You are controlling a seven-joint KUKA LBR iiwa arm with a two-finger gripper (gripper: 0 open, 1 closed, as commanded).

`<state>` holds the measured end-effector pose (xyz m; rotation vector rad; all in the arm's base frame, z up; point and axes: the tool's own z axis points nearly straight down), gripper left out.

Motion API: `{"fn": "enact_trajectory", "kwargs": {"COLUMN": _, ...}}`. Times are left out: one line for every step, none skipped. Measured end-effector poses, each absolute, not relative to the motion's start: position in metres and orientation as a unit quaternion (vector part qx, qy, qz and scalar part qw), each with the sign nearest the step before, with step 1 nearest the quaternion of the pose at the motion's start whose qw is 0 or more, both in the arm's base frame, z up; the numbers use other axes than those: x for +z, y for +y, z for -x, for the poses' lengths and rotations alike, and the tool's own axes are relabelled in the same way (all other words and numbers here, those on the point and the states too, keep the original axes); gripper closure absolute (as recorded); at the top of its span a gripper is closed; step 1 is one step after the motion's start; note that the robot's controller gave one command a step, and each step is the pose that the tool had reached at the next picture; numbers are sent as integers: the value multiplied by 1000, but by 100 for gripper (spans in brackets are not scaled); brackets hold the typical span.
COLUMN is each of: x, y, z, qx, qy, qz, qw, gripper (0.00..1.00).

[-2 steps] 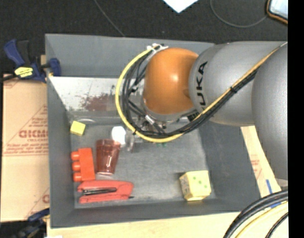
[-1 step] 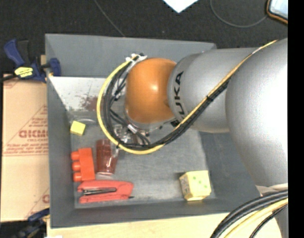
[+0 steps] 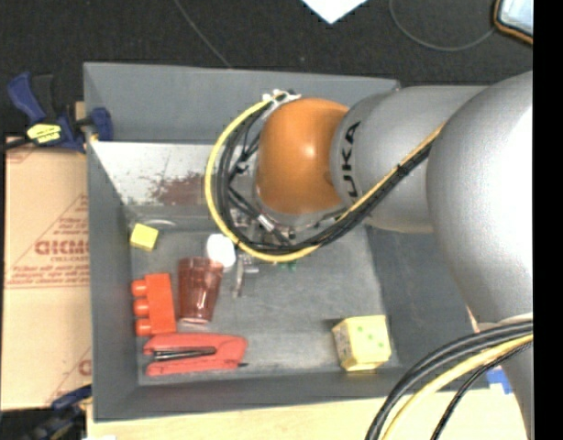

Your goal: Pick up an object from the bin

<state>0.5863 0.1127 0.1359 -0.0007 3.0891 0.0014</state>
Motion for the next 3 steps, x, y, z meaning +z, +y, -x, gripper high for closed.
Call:
{"fn": "enact_trajectory", "kwargs": {"x": 136, "y": 113, "z": -586, "qx": 1, "qy": 1000, "qz": 0, "qw": 26, "gripper": 0}}
{"fn": "enact_trajectory", "kwargs": {"x": 132, "y": 108, "z": -588, "qx": 1, "qy": 1000, "qz": 0, "qw": 27, "gripper": 0}}
{"fn": "enact_trajectory", "kwargs": {"x": 69, "y": 151, "z": -602, "qx": 1, "qy": 999, "qz": 17, "qw": 27, "gripper": 0}}
